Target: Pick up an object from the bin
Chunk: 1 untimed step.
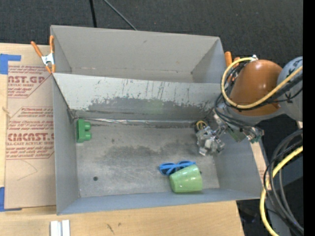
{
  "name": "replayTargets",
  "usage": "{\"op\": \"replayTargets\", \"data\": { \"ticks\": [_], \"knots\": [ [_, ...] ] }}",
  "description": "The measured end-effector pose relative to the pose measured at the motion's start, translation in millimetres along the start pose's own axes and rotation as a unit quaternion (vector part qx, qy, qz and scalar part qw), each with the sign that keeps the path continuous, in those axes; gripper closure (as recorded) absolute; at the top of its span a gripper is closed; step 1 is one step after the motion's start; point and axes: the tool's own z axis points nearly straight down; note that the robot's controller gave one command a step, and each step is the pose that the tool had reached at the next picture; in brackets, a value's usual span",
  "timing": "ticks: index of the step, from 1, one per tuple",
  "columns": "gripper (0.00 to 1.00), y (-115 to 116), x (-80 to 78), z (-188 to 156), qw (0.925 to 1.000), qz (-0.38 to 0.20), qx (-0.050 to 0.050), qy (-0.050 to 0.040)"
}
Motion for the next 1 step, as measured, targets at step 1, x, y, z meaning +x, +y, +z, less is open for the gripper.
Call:
{"op": "replayTargets", "data": {
  "ticks": [1],
  "knots": [
    [1.0, 0.1, -0.7, -5.9, 1.0, 0.0, -0.001, 0.0007]
  ]
}}
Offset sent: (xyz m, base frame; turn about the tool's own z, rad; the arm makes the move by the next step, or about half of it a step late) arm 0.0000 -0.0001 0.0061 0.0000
